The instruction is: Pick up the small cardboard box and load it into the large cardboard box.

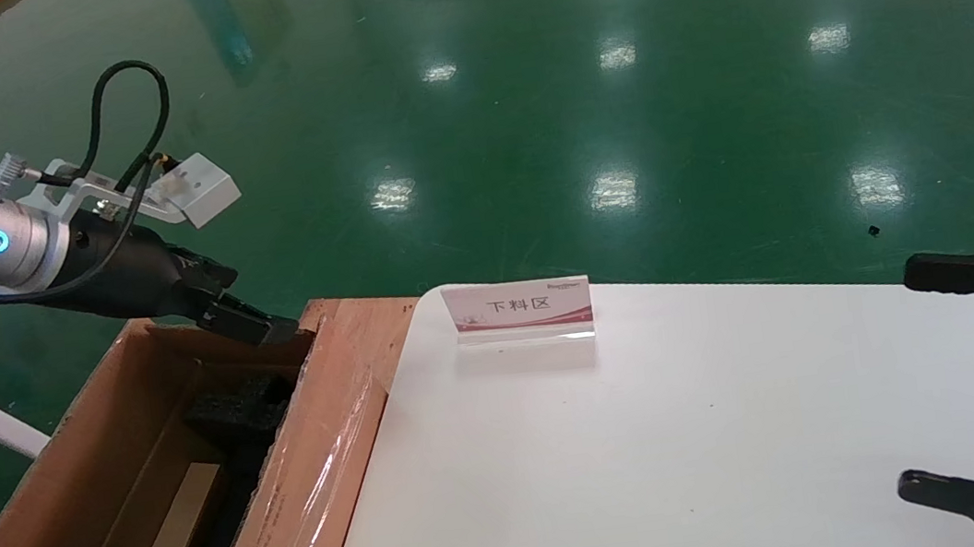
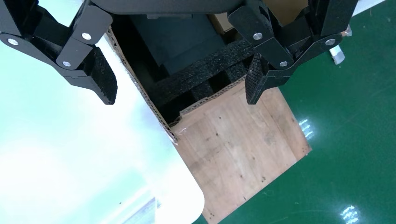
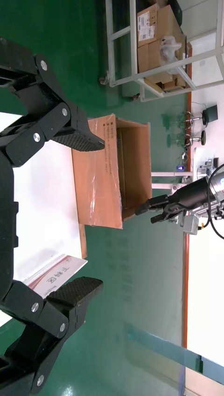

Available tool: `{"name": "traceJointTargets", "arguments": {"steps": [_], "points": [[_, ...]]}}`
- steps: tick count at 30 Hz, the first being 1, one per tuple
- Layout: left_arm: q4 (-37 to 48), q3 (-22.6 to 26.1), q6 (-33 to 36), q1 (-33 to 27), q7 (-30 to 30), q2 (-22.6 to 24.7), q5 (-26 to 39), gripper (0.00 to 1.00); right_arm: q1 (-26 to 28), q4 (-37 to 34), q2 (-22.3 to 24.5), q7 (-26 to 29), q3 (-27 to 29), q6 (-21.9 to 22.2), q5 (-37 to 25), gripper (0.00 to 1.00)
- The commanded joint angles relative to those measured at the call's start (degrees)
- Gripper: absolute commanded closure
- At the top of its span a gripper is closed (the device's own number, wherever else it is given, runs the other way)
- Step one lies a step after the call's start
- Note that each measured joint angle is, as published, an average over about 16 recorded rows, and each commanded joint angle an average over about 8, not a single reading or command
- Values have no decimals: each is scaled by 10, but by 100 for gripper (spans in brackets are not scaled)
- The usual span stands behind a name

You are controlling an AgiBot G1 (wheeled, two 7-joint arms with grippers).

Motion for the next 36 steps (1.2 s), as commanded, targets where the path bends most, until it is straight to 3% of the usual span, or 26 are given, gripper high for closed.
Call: {"name": "traceJointTargets", "arguments": {"steps": [1,5,36], "points": [[-11,-1,-5,-4,0,-4,0,0,0,0,0,0,0,0,0,0],[-19,-57,9,35,21,-3,-12,0,0,0,0,0,0,0,0,0],[-76,-632,162,446,244,14,-131,0,0,0,0,-1,-1,0,1,0]]}}
